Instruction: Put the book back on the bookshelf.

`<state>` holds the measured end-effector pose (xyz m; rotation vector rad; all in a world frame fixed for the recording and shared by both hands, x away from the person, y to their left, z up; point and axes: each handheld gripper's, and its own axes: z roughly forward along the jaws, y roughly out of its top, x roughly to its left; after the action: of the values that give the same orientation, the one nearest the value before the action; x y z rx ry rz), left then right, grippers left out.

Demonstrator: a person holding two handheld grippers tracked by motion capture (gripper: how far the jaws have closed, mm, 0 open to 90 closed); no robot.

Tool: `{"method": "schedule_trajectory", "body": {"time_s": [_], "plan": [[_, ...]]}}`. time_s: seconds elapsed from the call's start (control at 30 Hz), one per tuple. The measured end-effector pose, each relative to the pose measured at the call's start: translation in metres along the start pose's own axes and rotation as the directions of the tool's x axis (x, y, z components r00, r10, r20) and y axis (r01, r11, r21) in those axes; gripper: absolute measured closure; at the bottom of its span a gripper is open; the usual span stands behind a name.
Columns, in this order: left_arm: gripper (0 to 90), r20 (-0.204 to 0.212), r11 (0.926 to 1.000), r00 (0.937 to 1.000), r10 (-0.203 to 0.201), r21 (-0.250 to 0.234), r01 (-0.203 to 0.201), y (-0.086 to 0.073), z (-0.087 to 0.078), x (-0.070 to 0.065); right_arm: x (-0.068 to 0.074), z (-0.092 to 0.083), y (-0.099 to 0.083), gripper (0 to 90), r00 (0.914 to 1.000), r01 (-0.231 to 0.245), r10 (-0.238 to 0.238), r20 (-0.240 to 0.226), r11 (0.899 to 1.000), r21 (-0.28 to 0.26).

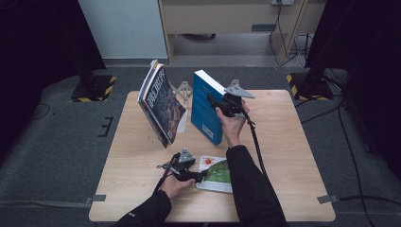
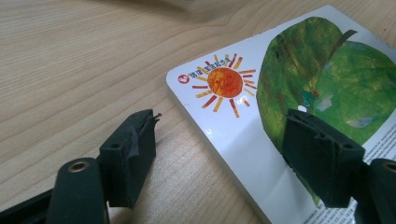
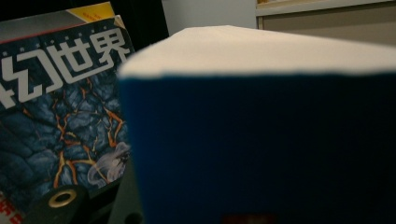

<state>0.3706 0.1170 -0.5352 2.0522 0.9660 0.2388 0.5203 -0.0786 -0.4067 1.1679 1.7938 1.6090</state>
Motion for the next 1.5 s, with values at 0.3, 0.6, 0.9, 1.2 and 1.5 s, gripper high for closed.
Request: {"method": "schedule_trajectory", "body": {"time_s": [0.3, 0.6, 0.9, 1.2, 1.5], "plan": [[24.8, 0.004, 1.0000, 1.0000, 0.002, 0.000, -0.002, 0.000, 0.000, 0.000, 0.002, 0.019, 0.005, 61.2, 0.9982, 0.031, -0.029, 0.052, 0.999, -0.027], [24.6, 0.003, 1.0000, 1.0000, 0.003, 0.001, -0.003, 0.000, 0.000, 0.000, 0.001, 0.008, -0.006, 60.1, 0.9959, 0.089, -0.089, 0.019, 0.996, -0.017], [24.4, 0.001, 1.0000, 1.0000, 0.003, 0.002, -0.003, 0.000, 0.000, -0.001, 0.006, -0.001, -0.008, 57.8, 0.9940, 0.107, -0.107, -0.023, 0.994, 0.020], [24.3, 0.001, 1.0000, 1.0000, 0.004, 0.002, -0.004, 0.000, 0.000, -0.001, 0.007, -0.003, -0.010, 57.6, 0.9941, 0.108, -0.108, -0.005, 0.994, 0.015], [24.2, 0.001, 1.0000, 1.0000, 0.004, 0.003, -0.004, 0.000, 0.000, -0.001, 0.005, -0.004, -0.017, 54.2, 0.9939, 0.110, -0.110, -0.013, 0.993, 0.042]]}}
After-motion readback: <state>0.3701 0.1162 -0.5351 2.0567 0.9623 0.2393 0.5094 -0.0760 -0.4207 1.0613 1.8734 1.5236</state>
